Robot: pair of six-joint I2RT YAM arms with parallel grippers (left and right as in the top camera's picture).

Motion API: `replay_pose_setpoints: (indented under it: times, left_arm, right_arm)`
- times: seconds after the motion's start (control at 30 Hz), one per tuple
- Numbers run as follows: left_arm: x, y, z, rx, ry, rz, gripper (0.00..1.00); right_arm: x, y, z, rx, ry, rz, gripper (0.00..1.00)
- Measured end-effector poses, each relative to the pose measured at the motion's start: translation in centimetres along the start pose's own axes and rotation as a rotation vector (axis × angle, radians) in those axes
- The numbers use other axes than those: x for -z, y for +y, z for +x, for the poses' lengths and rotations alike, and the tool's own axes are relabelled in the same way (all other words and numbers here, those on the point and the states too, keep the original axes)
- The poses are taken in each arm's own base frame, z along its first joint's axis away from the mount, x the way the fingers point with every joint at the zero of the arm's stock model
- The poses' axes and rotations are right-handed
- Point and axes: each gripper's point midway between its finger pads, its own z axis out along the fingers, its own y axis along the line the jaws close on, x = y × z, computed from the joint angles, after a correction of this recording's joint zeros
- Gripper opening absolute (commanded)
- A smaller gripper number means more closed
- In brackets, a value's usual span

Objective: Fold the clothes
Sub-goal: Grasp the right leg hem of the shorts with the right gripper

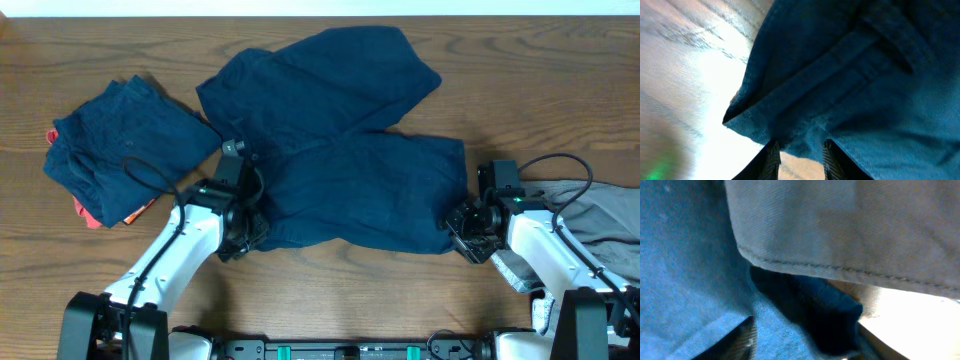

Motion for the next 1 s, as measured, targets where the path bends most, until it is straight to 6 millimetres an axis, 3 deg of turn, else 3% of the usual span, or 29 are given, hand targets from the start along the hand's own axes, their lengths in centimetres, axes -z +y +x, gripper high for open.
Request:
replay_pose_setpoints:
  times: [0.3, 0.6, 0.63, 0.7, 0.73, 1.0]
  left_arm:
    - [-1.6, 1.7, -0.1, 0.126, -0.040, -0.036, 0.36]
    - [-1.9, 2.1, 0.1, 0.159, -0.041, -0.042, 0.40]
    - [-1.9, 2.0, 0.0, 0.161, -0.045, -0.040, 0.38]
    - [-1.9, 1.9, -0.3, 0.171, -0.058, -0.033, 0.11]
    - [-1.9, 1.6, -0.6, 0.169, -0.069, -0.023, 0.06]
    - [-1.7, 1.3, -1.1, 0.142, -0.099, -0.013, 0.06]
  right_arm:
    - [-0.1, 0.0, 0.0, -0.014, -0.001, -0.002, 0.36]
    - [-0.3, -0.2, 0.1, -0.020, 0.003, 0.003, 0.08]
    - [-0.3, -0.2, 0.1, -0.015, 0.004, 0.003, 0.06]
    - [-0.4, -0.3, 0.1, -0.014, 0.005, 0.004, 0.01]
    - [-0.4, -0.3, 0.2, -0.014, 0.007, 0.004, 0.01]
    - [-0.4, -0.3, 0.3, -0.012, 0.014, 0.001, 0.01]
